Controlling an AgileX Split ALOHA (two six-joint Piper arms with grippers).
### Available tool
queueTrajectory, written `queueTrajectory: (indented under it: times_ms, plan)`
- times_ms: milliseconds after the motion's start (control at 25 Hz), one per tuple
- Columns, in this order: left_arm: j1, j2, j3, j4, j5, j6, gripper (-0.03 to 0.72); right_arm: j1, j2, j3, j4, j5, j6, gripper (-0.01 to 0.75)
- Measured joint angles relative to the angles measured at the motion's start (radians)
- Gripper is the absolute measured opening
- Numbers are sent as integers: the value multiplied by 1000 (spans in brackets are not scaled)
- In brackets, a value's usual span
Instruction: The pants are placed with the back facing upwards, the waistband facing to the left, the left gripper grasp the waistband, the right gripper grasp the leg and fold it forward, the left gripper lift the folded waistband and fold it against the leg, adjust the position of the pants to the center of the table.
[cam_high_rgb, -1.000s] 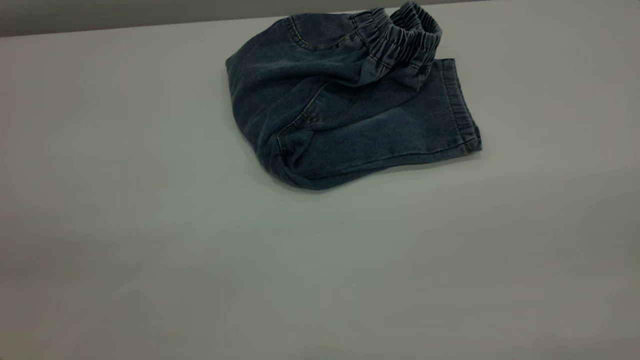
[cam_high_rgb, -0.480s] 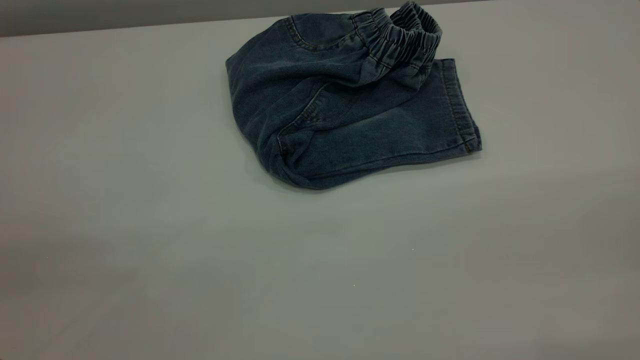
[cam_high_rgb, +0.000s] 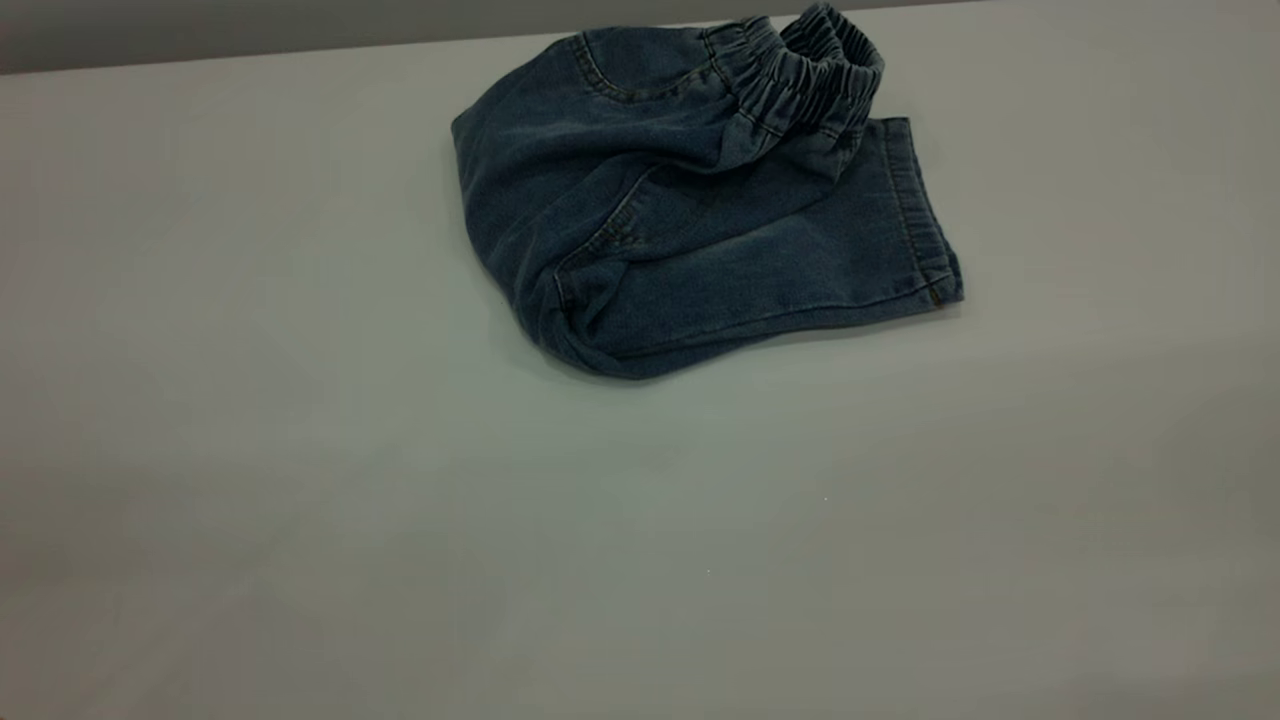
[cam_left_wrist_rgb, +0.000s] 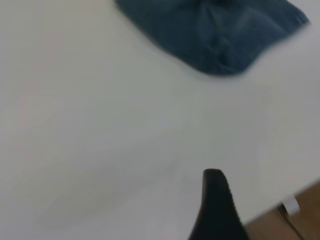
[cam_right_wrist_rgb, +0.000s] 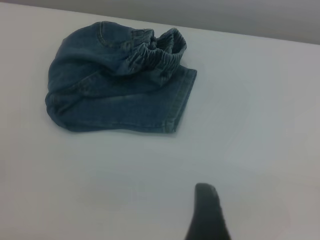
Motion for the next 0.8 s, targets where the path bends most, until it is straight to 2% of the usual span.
queueTrajectory:
  times_ms: [120, 440, 600, 800]
  plan:
    - [97, -39, 0, 0, 0, 0, 435, 2, 0, 0, 0, 0, 0, 425]
    - [351, -87, 0, 0, -1, 0, 435, 71, 0, 0, 16, 0, 0, 425]
    - [420, -124, 0, 0, -1, 0, 435, 70, 0, 0, 16, 0, 0, 425]
    - [427, -123, -1, 0, 1, 0, 435, 70, 0, 0, 15, -1, 0, 425]
